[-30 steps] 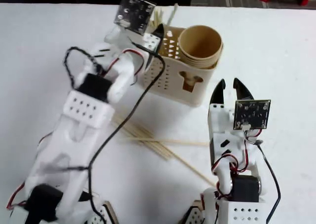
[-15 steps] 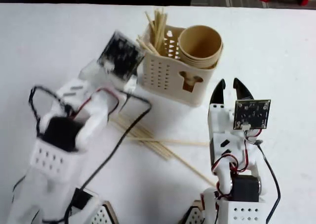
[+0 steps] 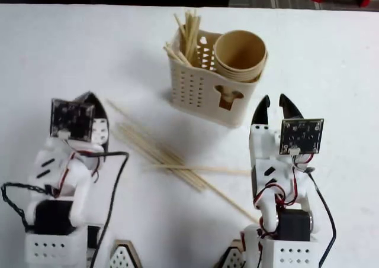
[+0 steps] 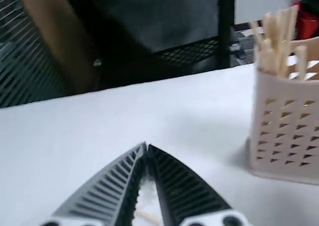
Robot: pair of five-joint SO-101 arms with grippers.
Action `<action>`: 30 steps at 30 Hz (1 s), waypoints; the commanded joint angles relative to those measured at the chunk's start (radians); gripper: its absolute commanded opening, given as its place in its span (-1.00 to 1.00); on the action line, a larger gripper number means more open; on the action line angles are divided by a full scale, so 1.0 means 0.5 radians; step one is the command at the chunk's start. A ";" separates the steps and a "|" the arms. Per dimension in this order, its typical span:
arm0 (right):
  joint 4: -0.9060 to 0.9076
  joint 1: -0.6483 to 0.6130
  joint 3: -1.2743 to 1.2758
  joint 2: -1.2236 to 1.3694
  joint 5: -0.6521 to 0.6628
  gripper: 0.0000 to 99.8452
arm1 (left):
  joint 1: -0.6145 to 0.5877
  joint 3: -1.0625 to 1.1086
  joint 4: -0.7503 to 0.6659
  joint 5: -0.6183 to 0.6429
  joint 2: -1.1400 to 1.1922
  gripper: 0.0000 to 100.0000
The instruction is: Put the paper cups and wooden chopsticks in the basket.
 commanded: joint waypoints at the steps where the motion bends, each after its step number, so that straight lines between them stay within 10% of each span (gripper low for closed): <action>1: -0.057 0.011 0.003 -0.017 0.021 -0.78 | -0.149 0.273 -0.123 0.043 -0.247 -0.95; 30: 0.364 -0.097 -0.347 -0.020 0.178 -0.78 | -0.241 1.237 -0.436 0.025 -0.876 -0.94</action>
